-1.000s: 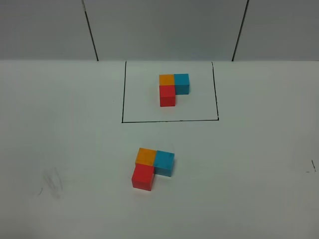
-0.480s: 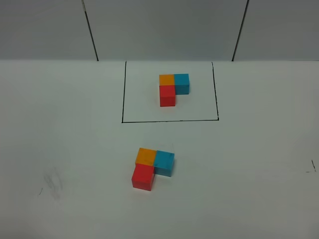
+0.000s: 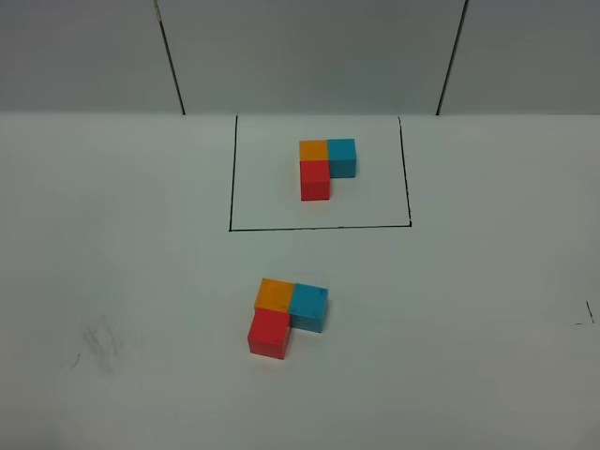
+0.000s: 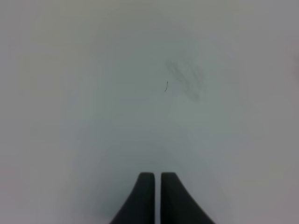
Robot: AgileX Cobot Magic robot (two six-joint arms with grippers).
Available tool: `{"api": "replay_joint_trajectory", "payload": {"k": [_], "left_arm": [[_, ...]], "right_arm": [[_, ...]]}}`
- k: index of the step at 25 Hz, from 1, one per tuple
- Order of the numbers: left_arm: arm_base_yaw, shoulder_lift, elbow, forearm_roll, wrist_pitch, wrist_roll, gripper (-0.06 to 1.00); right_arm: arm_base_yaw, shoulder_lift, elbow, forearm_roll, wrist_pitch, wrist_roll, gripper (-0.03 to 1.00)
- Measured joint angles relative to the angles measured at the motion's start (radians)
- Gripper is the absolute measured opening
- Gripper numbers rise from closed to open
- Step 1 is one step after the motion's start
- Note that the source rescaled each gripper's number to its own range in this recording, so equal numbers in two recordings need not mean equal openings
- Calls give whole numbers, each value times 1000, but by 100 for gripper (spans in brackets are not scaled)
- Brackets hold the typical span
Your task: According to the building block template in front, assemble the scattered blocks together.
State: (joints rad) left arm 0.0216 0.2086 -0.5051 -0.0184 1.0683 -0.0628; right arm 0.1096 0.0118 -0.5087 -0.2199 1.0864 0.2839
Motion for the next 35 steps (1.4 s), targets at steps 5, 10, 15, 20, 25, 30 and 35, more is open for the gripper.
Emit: {"api": "replay_joint_trajectory", "payload": {"k": [5, 10, 15, 20, 25, 30, 35], "left_arm": [[0, 0, 0, 0, 0, 1, 1], [0, 0, 0, 0, 0, 1, 1], [0, 0, 0, 0, 0, 1, 1], [0, 0, 0, 0, 0, 1, 1], [0, 0, 0, 0, 0, 0, 1], [0, 0, 0, 0, 0, 0, 1], [0, 0, 0, 0, 0, 0, 1]], "right_arm": [[0, 0, 0, 0, 0, 0, 0], [0, 0, 0, 0, 0, 0, 0], [0, 0, 0, 0, 0, 0, 0], [0, 0, 0, 0, 0, 0, 0], [0, 0, 0, 0, 0, 0, 0], [-1, 0, 0, 0, 0, 0, 0], [-1, -1, 0, 0, 0, 0, 0]]}}
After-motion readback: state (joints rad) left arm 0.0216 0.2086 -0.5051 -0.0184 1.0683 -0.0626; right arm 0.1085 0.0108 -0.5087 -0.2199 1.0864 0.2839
